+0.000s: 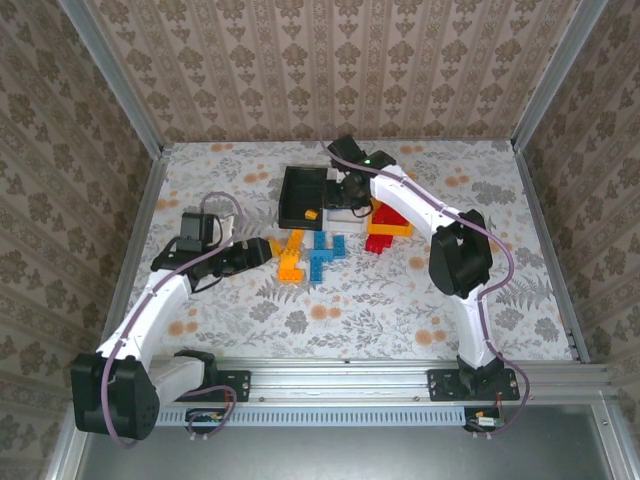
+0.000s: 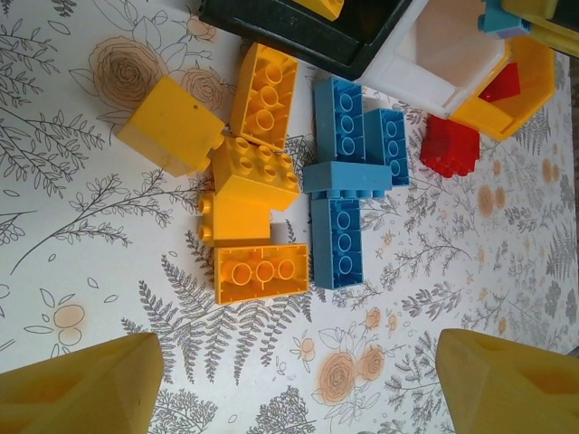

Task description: Sort the legos into containers by color

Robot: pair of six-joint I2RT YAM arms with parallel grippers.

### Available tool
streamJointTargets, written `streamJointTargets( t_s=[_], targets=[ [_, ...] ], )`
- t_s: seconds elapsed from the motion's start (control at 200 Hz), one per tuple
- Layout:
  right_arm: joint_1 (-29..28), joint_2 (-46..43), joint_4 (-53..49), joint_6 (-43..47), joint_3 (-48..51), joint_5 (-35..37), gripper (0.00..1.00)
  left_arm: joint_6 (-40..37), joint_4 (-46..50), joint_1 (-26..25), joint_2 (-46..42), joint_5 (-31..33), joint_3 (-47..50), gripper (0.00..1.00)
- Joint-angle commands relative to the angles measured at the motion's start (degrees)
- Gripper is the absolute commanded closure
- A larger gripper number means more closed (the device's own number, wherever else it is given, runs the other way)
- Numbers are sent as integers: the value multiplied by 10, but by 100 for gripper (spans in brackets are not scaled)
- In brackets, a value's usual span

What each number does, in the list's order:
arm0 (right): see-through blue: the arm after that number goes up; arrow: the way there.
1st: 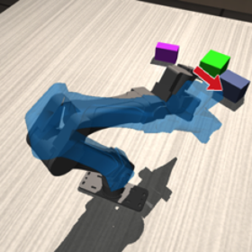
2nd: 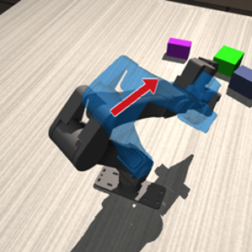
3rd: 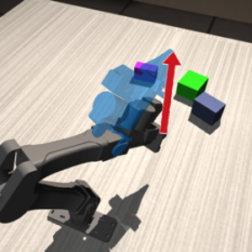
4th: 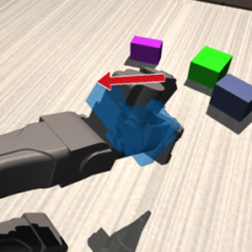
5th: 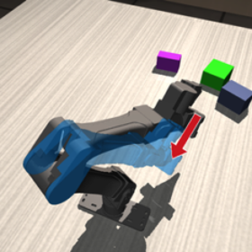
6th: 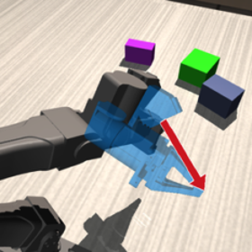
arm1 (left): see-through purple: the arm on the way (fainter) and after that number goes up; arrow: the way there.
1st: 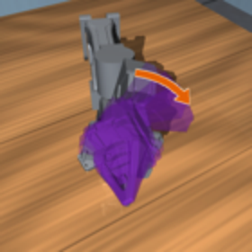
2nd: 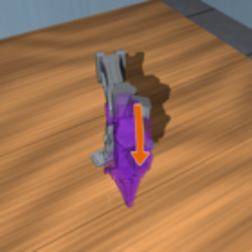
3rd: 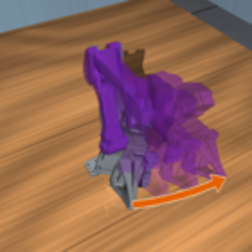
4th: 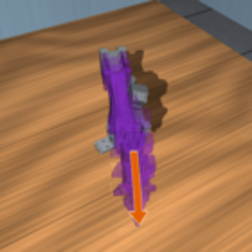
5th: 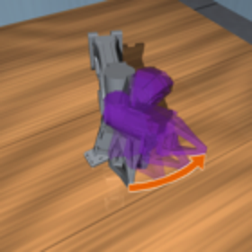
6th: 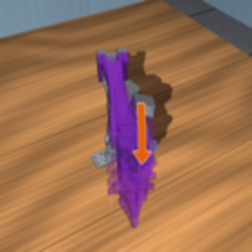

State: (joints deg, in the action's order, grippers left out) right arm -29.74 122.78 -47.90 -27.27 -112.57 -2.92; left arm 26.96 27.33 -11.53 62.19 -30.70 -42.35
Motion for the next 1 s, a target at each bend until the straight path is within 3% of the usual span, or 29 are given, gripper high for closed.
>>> streamJointTargets(
  t_s=[0.0,0.27,0.47,0.6,0.835,0.995],
  targets=[
    [10,20,-23,10,-10,22,62,-15,7,2,5,-8,8,19],
    [22,51,-15,20,-12,12,59,-29,23,-52,50,18,-15,19],
    [26,37,-5,27,0,12,40,-27,28,-115,81,64,-36,19],
    [27,4,5,28,27,10,36,-20,31,-166,103,94,-52,19],
    [27,-161,103,-14,239,-9,36,-12,39,-257,171,162,-100,24],
    [27,-270,145,-39,391,-15,36,-14,52,-293,242,194,-147,31]
  ],
)
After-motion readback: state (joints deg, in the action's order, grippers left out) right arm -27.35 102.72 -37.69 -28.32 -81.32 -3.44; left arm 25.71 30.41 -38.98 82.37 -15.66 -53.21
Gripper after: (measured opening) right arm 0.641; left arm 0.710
